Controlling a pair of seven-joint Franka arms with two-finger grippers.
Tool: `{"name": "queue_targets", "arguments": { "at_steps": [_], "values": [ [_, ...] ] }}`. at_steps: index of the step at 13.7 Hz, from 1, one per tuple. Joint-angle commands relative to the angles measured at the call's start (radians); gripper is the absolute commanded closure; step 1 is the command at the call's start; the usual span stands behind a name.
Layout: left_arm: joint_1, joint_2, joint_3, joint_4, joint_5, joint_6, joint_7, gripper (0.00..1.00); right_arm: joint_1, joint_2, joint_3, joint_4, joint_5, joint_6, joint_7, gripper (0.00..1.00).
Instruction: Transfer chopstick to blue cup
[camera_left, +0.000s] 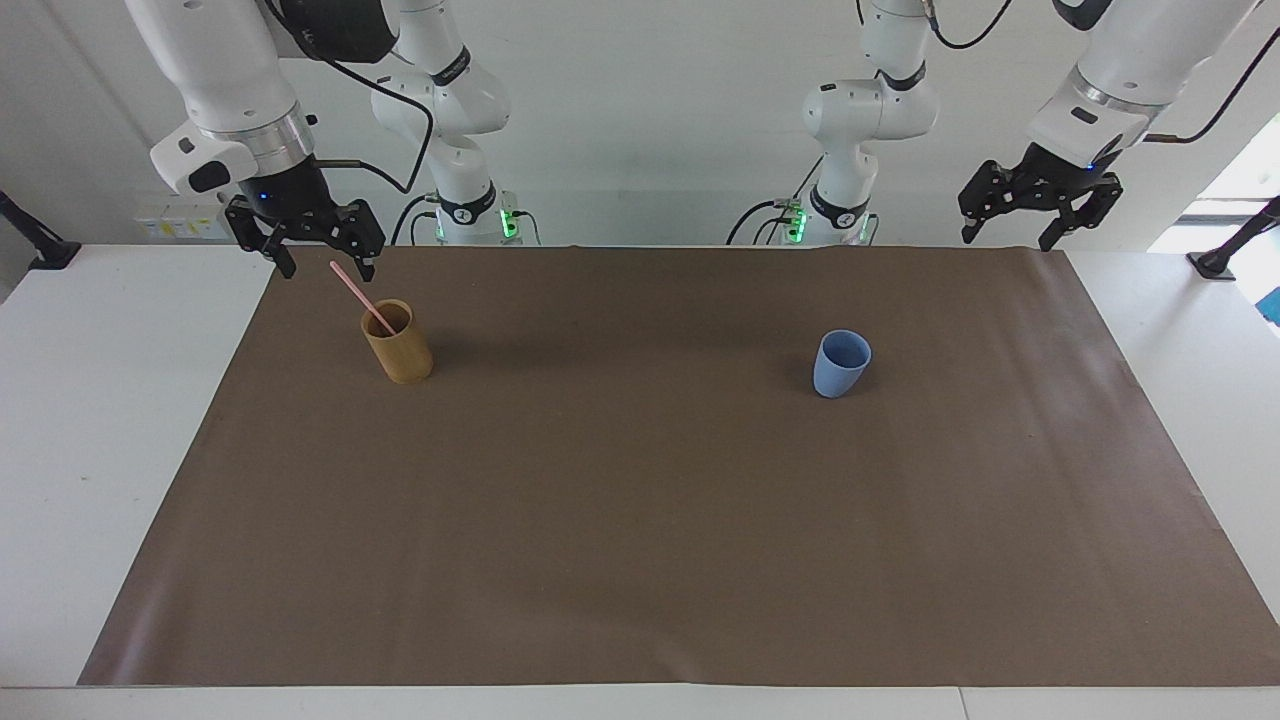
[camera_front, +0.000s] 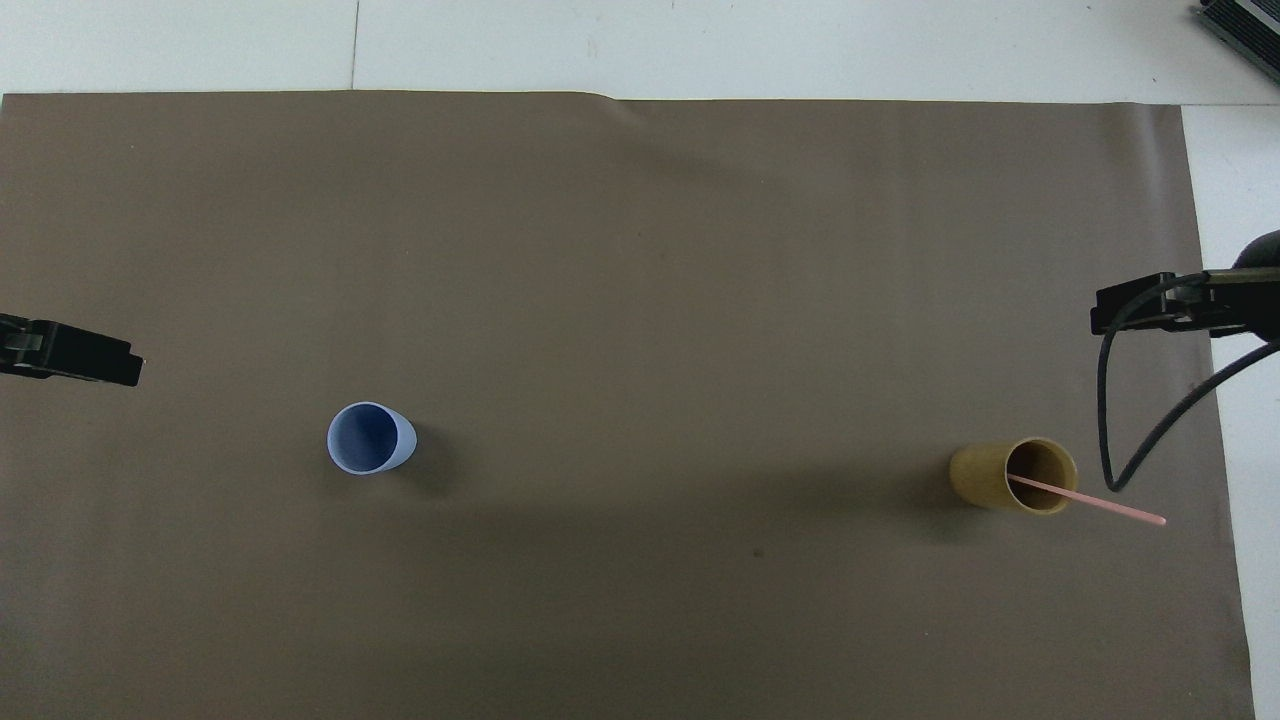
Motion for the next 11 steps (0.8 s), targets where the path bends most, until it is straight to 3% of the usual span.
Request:
{"name": "queue_targets", "arguments": {
  "at_steps": [1,11],
  "values": [
    [0.011,-0.025,-0.004,-0.034,-0.011,0.022,0.01,0.0,-0.015,0.003,0.005,0.004,0.022,-0.015,0.004,0.0],
    [0.011,-0.028,-0.004,-0.045,-0.013,0.022,-0.001,0.0,-0.015,0.002,0.002,0.002,0.022,-0.017,0.003,0.0]
  ]
}}
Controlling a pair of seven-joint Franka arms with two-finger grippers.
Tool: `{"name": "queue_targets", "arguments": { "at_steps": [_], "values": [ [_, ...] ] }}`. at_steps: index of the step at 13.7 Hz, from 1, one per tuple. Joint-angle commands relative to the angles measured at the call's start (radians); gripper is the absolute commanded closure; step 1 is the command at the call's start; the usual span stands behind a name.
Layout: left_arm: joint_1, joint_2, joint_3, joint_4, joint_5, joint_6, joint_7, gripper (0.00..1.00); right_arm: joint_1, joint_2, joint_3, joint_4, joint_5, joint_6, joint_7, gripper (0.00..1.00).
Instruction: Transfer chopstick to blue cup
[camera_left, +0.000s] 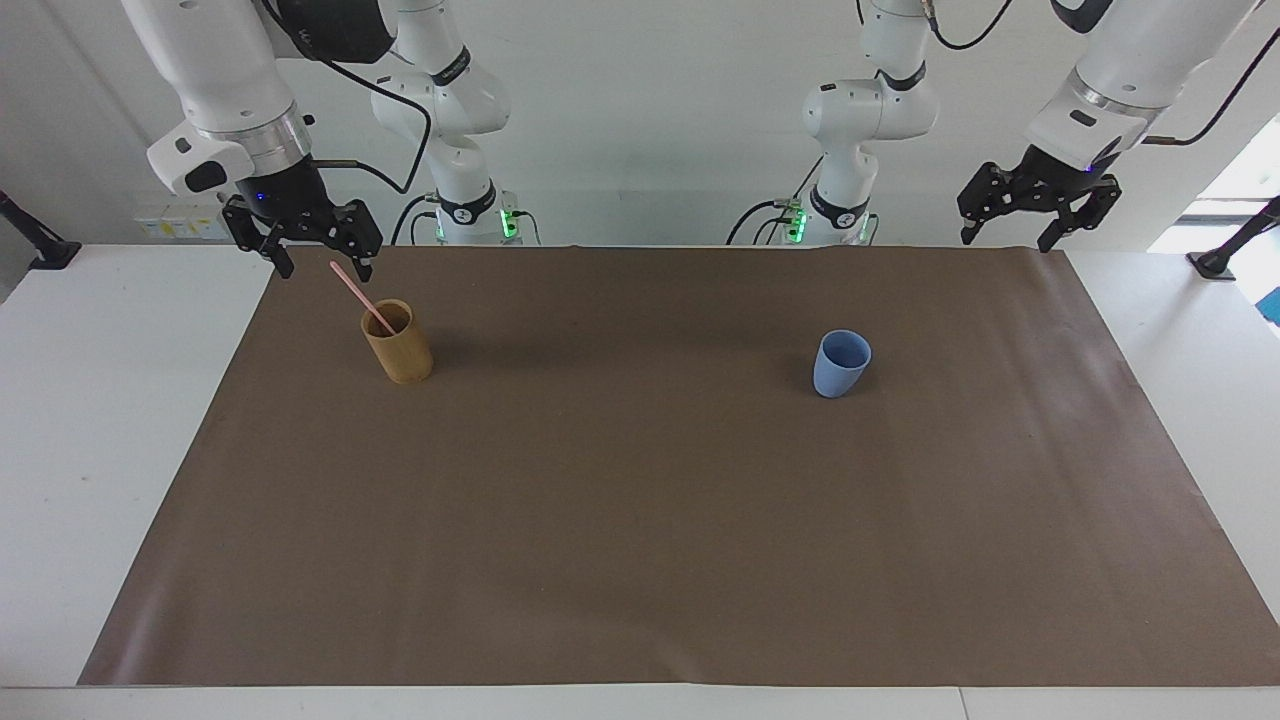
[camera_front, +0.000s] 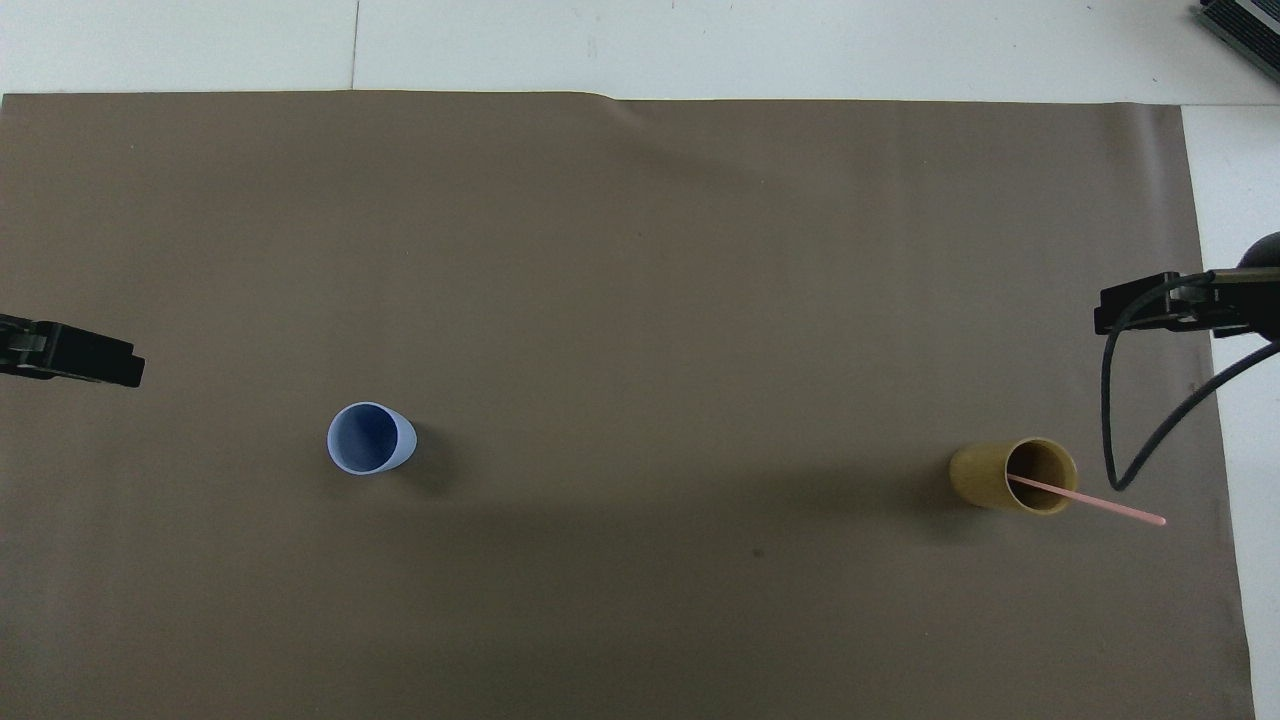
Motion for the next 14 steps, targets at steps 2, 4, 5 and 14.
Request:
{"name": "queue_targets", "arguments": {
  "at_steps": [2,4,5,14],
  "values": [
    [0.009,-0.036,-0.005,-0.051,-0.013,0.022,0.001,0.0,-0.014,0.002,0.006,0.003,0.022,-0.017,0.003,0.0],
    [0.009,-0.036,-0.005,-0.053,-0.011,0.027,0.001,0.0,-0.014,0.002,0.006,0.003,0.02,-0.017,0.003,0.0],
    [0.009,-0.035,-0.005,-0.062,-0.011,0.033,0.0,0.0,-0.014,0.002,0.006,0.003,0.02,-0.017,0.003,0.0],
    [-0.015,-0.054,-0.011,-0.448,-0.022,0.399,-0.081,0.0,-0.016,0.0,0.003,0.001,0.02,-0.017,0.0,0.0]
  ]
}}
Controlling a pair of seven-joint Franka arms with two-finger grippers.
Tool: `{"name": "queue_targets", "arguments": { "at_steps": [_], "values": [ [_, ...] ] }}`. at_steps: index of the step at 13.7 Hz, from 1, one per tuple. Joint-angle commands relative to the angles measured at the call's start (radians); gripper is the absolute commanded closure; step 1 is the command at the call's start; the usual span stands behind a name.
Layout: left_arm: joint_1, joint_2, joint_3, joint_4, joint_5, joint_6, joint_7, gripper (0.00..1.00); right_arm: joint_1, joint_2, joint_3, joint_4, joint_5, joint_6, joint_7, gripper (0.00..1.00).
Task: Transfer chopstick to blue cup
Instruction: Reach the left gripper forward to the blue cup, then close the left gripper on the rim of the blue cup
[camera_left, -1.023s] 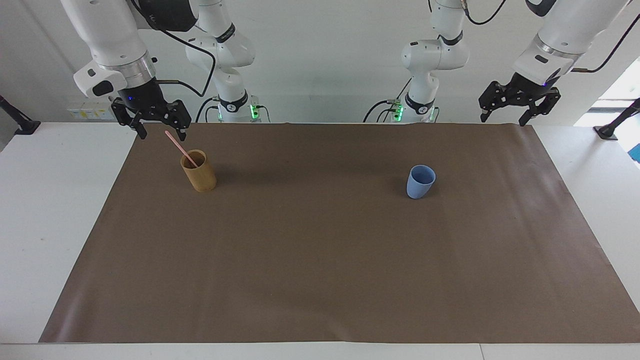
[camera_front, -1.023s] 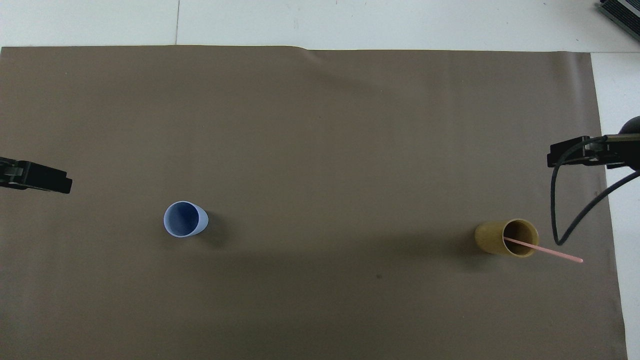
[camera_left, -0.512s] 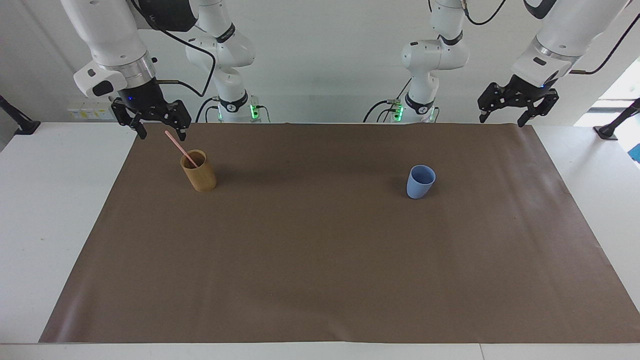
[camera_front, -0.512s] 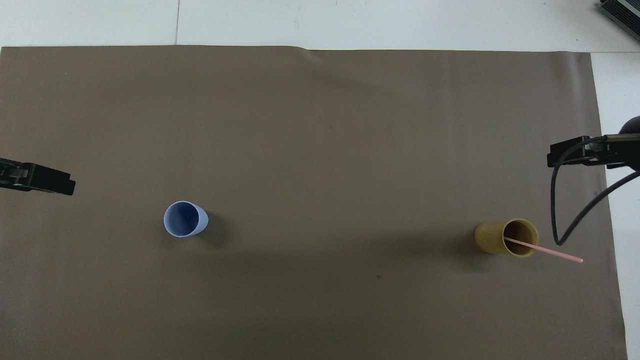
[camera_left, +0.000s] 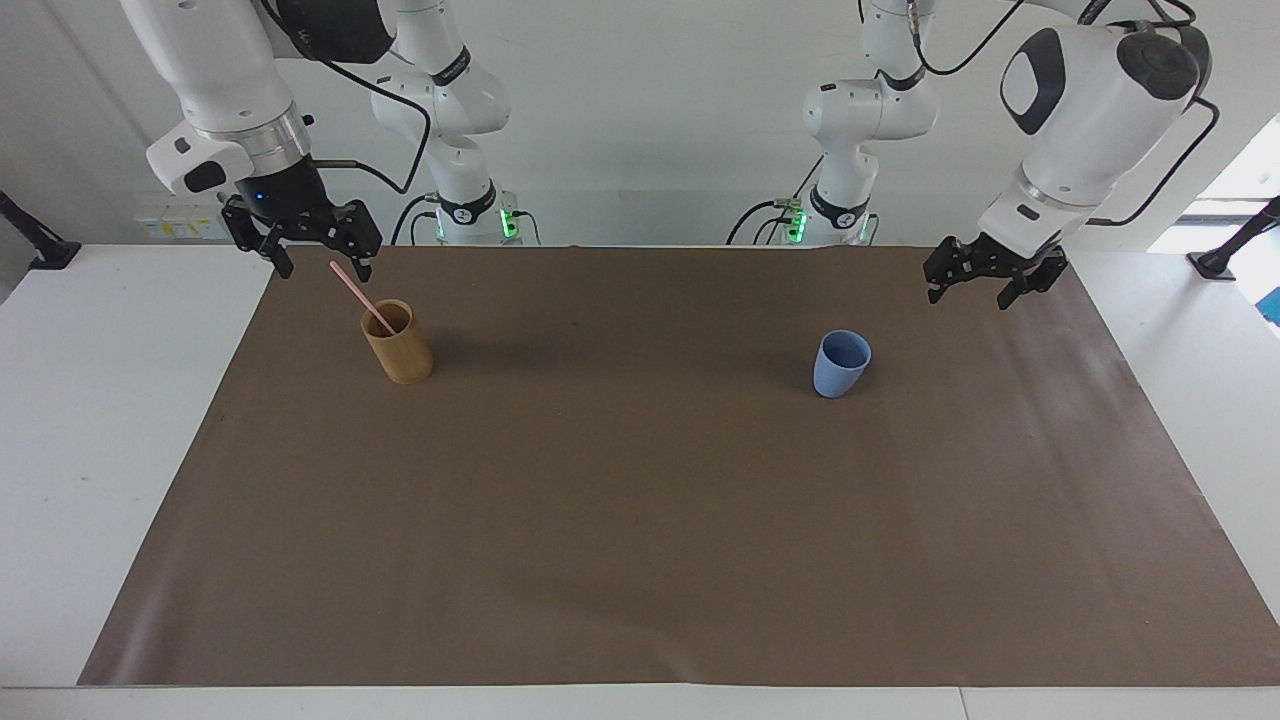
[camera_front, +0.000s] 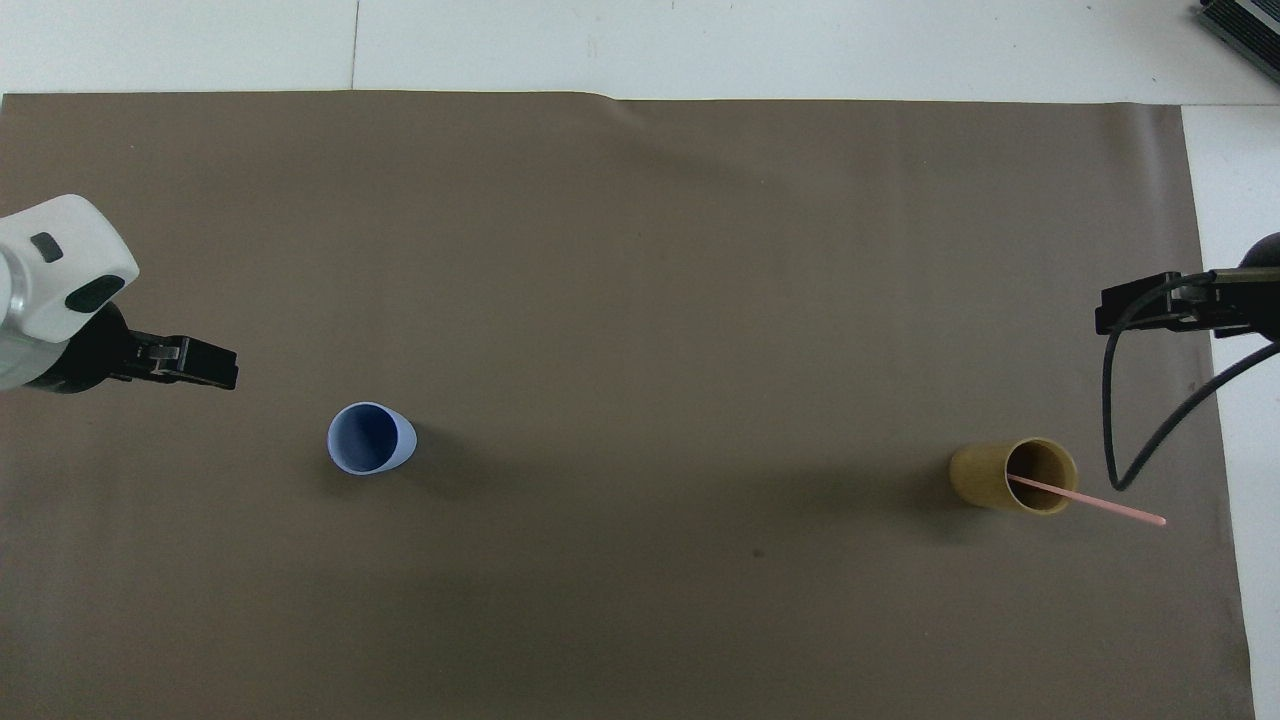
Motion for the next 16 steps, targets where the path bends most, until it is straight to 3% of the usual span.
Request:
{"name": "queue_targets", "arguments": {
  "at_steps": [1,16],
  "values": [
    [-0.024,-0.045,0.003,-0.158,-0.025,0.122,-0.048,0.0,-0.015,0.0,0.005,0.001,0.02,-0.017,0.0,0.0],
    [-0.15,-0.013,0.003,-0.477,-0.071,0.497,-0.207,0.0,-0.017,-0.006,0.003,-0.008,0.02,-0.016,-0.008,0.0]
  ]
}}
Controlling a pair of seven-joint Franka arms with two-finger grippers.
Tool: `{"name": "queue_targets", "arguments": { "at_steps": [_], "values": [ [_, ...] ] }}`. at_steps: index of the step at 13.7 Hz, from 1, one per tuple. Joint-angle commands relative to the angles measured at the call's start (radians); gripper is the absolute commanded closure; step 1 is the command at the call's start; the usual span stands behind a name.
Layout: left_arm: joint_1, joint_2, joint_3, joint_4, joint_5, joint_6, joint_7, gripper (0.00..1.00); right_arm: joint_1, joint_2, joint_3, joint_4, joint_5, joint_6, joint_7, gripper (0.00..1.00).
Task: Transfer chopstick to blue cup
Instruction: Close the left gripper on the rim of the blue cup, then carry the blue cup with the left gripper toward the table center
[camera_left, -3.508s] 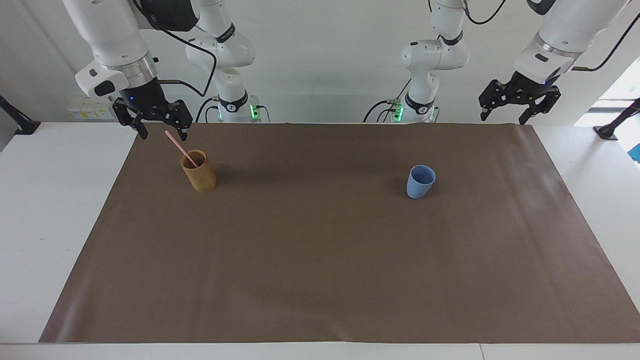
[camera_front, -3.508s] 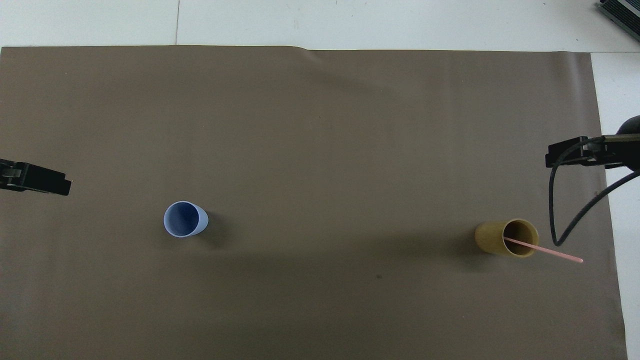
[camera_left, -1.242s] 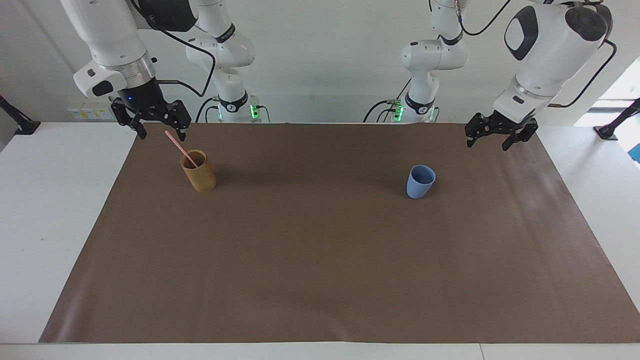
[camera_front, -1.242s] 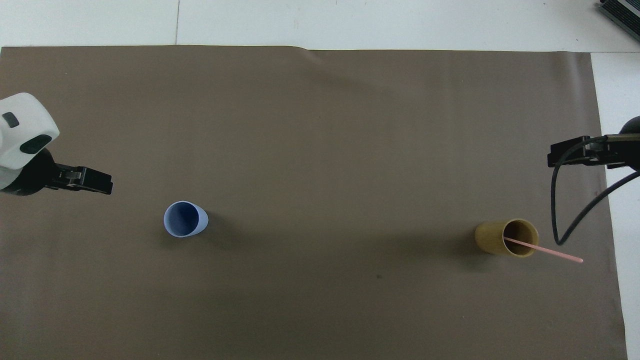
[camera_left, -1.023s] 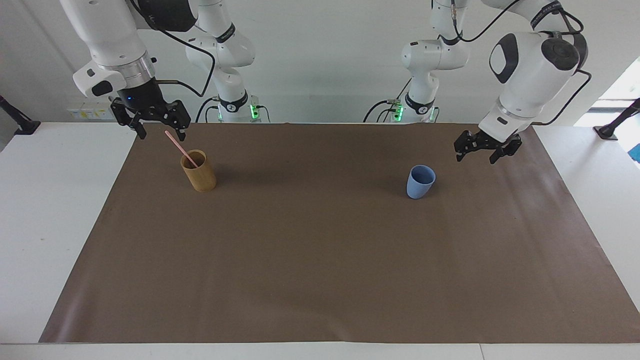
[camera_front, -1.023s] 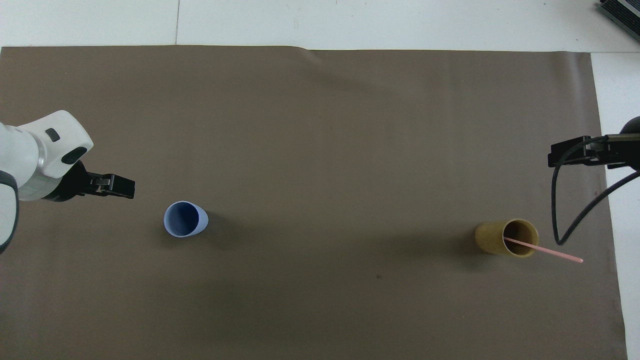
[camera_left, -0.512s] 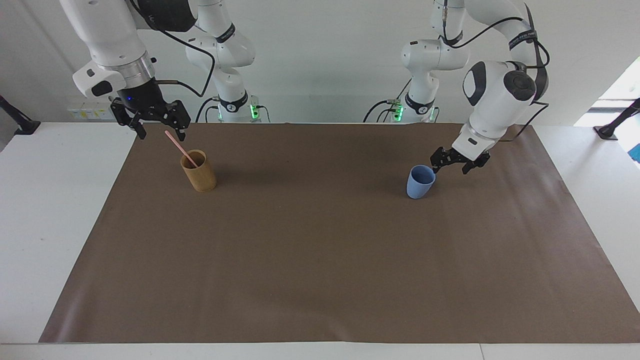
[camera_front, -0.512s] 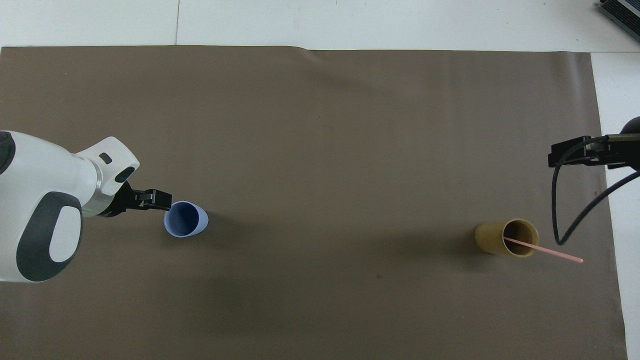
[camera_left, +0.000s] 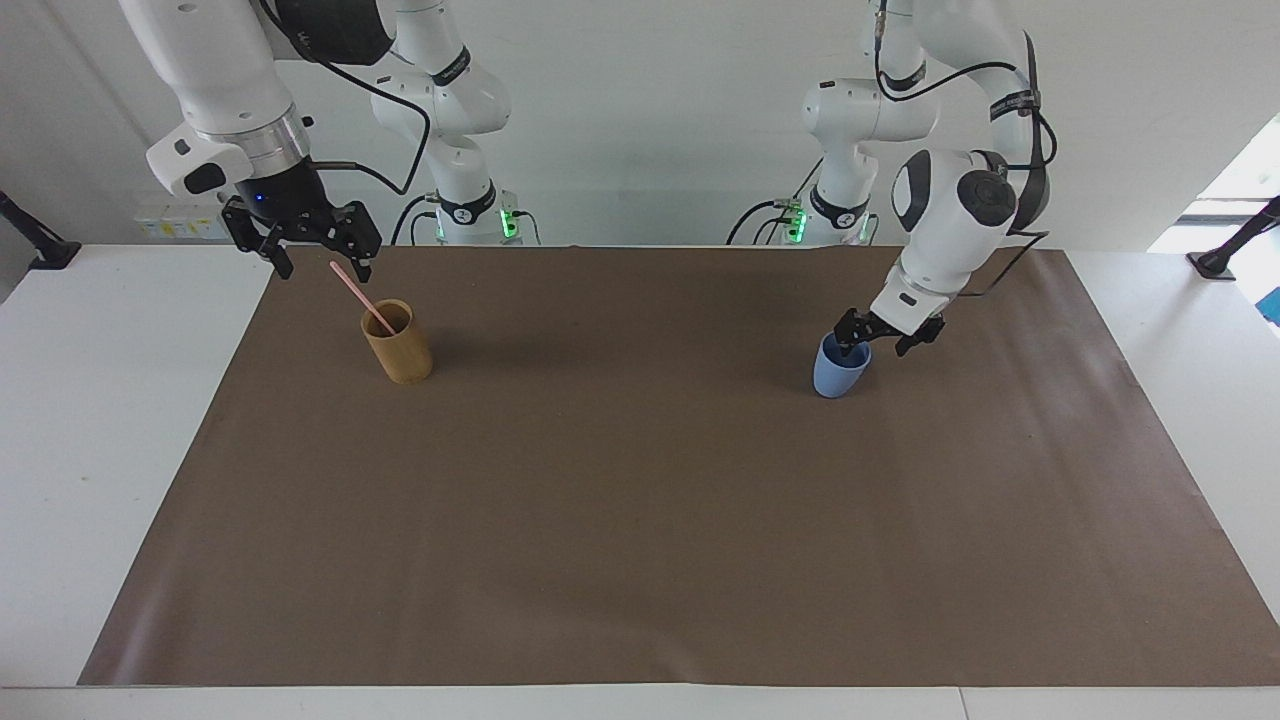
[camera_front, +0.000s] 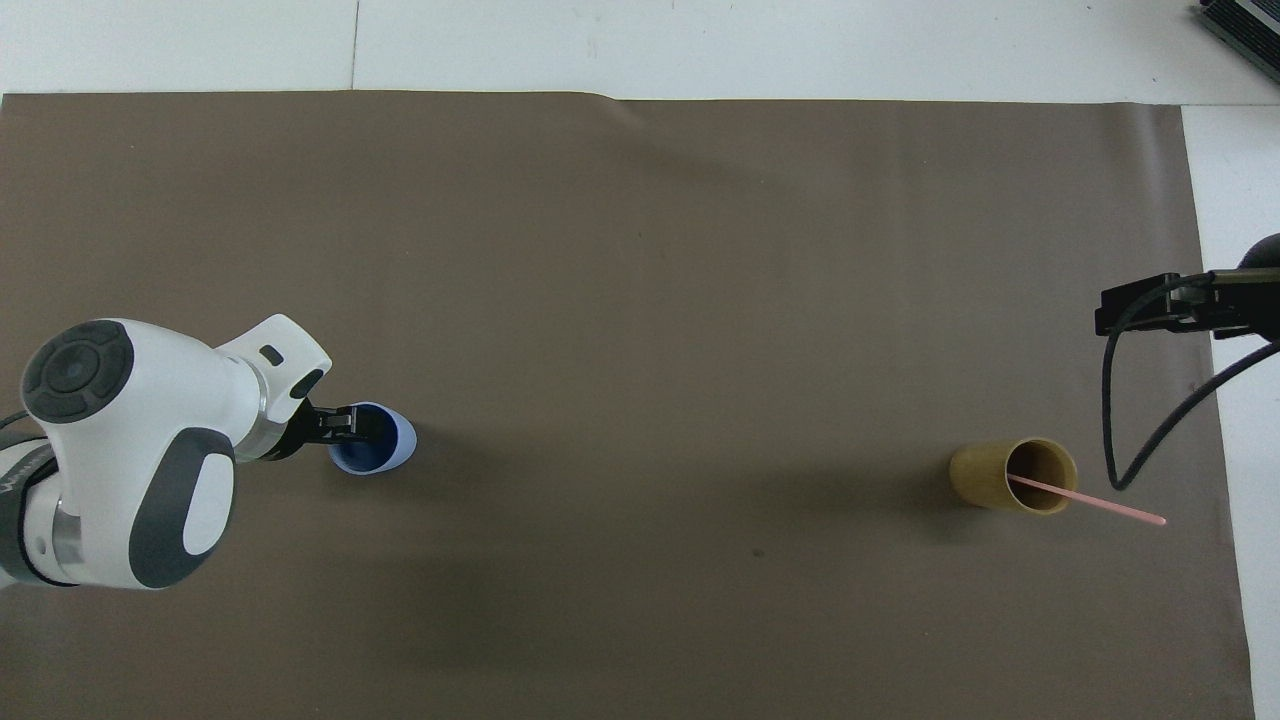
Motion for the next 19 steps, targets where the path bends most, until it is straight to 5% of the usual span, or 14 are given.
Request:
{"name": "queue_targets", "arguments": {
  "at_steps": [1,2,4,7,14,19],
  "values": [
    [-0.031,-0.013,0.013,-0.052,-0.015,0.061,-0.024,0.0,-0.015,-0.006,0.004,-0.004,0.02,-0.016,-0.008,0.0],
    [-0.031,-0.013,0.013,-0.052,-0.015,0.058,-0.025,0.02,-0.016,-0.006,0.004,-0.004,0.02,-0.015,-0.008,0.0],
    [-0.028,-0.013,0.015,-0.052,-0.015,0.055,-0.024,0.55,-0.016,-0.006,0.004,-0.004,0.02,-0.015,-0.008,0.0],
    [-0.02,-0.006,0.015,-0.039,-0.015,0.053,-0.015,0.99,-0.016,-0.006,0.004,-0.004,0.02,-0.015,-0.008,0.0],
    [-0.034,0.042,0.01,0.182,-0.011,-0.096,-0.034,1.0,-0.018,-0.006,0.003,-0.004,0.02,-0.015,-0.008,0.0],
    [-0.233,0.129,0.007,0.437,0.003,-0.224,-0.269,1.0,-0.016,-0.006,0.003,-0.004,0.02,-0.013,-0.008,0.0]
  ]
}}
